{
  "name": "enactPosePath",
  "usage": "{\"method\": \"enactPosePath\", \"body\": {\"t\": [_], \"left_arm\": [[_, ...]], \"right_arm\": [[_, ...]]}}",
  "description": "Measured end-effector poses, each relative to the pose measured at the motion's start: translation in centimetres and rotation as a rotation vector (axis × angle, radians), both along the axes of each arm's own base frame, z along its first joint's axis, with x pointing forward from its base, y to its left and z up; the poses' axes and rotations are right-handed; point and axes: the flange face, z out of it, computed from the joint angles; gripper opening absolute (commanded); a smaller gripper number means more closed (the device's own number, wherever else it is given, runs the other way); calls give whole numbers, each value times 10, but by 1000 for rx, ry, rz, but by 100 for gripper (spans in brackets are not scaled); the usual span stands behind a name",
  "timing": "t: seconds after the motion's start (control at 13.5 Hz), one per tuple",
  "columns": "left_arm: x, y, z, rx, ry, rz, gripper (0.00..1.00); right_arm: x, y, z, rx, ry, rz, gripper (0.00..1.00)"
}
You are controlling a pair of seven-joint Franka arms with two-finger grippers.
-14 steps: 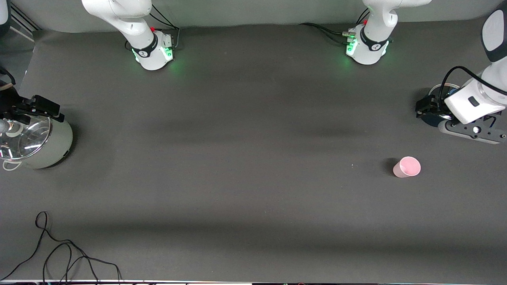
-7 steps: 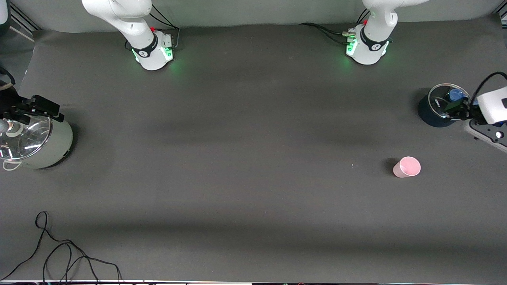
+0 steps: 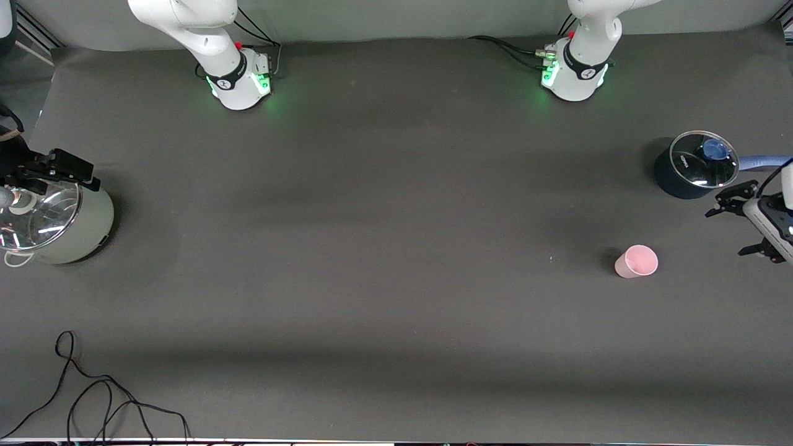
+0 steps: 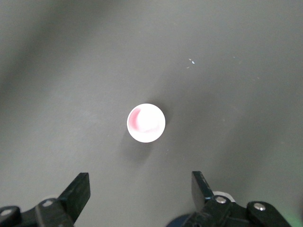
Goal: Transfer pink cup from left to right arm
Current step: 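Lower the open left gripper beside the pink cup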
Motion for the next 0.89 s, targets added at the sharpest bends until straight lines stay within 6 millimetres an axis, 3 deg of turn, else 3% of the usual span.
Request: {"method": "enactPosePath", "body": {"t": [0.3, 0.44, 0.67, 0.89], "left_arm": [[0, 56, -67, -182, -45, -94, 91], [0, 68, -103, -280, -82, -148, 89], [0, 80, -158, -390, -136, -189, 97], [-4, 86, -204, -492, -189, -218, 97]], "right_arm": [[0, 0, 1, 0, -2, 1, 100], [-1, 1, 2, 0, -4, 2, 100], [-2, 4, 4, 0, -8, 7, 100], [-3, 5, 6, 0, -10, 8, 100]]}}
